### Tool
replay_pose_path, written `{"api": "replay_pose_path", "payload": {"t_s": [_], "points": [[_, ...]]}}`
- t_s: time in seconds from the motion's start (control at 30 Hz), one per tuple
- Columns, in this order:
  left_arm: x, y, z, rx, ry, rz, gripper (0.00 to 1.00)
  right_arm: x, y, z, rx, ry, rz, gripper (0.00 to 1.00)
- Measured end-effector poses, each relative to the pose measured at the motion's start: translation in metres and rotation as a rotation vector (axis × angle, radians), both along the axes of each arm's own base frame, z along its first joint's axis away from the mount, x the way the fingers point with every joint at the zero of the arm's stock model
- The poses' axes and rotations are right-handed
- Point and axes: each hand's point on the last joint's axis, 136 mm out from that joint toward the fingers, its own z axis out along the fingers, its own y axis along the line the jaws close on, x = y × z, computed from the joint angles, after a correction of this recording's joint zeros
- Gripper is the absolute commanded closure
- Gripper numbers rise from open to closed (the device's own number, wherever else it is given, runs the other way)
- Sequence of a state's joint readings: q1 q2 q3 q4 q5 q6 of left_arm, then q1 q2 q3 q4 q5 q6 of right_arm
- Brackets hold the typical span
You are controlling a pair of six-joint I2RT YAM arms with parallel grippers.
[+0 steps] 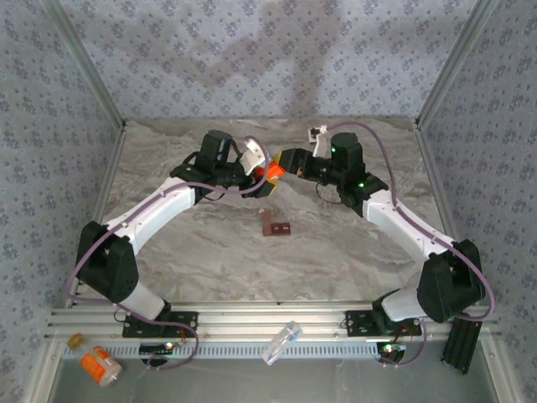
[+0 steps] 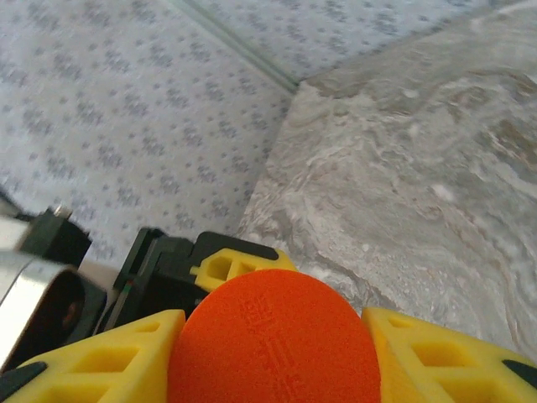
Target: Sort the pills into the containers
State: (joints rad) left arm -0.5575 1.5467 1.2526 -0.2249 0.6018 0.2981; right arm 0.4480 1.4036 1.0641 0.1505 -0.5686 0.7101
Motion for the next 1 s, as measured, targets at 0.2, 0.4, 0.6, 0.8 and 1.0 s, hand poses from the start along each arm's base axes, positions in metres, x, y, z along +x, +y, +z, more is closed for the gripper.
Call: {"api": "replay_pose_path", "payload": {"t_s": [0.2, 0.4, 0.6, 0.8, 1.0], "points": [[-0.001, 0.002, -0.004, 0.014, 0.016, 0.006, 1.00, -0.001, -0.001, -0.006, 0.061, -0.094, 0.155, 0.44], [-0.003, 0.001, -0.004, 0.013, 0.021, -0.002, 1.00, 0.000, -0.004, -0.008, 0.097, -0.067, 0.141, 0.14], [-0.004, 0.001, -0.004, 0.014, 0.021, -0.003, 1.00, 0.006, -0.027, 0.002, 0.124, 0.013, -0.050, 0.12], [-0.004, 0.001, -0.005, 0.015, 0.021, -0.003, 1.00, 0.003, -0.045, 0.002, 0.117, 0.145, -0.254, 0.11], [-0.003, 0.001, -0.005, 0.016, 0.018, -0.004, 1.00, 0.004, -0.047, -0.010, 0.103, 0.245, -0.324, 0.13]]}}
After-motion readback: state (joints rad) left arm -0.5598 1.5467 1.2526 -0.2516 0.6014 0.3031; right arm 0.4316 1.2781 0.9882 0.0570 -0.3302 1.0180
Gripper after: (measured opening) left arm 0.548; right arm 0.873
